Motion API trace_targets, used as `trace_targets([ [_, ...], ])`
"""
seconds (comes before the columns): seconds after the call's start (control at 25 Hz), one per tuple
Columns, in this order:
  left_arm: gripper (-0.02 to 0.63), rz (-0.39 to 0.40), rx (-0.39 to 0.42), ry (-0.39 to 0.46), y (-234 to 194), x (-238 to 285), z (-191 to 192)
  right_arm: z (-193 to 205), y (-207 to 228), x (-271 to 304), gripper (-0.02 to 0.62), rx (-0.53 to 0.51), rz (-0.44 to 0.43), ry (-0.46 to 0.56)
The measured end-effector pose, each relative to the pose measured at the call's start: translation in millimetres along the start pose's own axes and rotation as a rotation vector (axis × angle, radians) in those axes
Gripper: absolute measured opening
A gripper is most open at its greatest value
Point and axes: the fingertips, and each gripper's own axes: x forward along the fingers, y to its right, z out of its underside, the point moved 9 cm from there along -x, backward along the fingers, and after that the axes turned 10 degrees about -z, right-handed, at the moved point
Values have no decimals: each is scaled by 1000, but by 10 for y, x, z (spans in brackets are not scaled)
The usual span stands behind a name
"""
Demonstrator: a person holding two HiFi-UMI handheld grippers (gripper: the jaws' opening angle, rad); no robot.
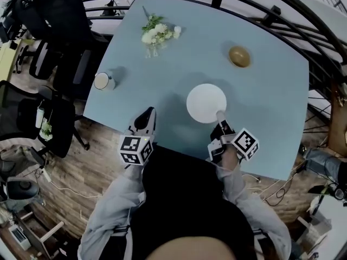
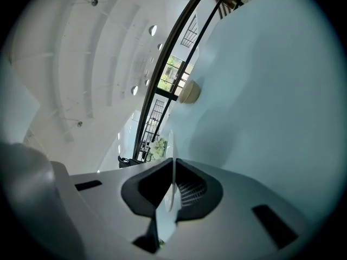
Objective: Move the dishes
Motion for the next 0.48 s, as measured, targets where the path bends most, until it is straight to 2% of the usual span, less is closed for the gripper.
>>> trace_targets([
  [0.2, 28, -8, -20, -2, -257, 81, -20, 121, -78, 214, 25, -4, 24, -10],
  [0.48, 28, 82, 2, -26, -311, 311, -54, 186, -52, 511, 25, -24, 68, -21],
])
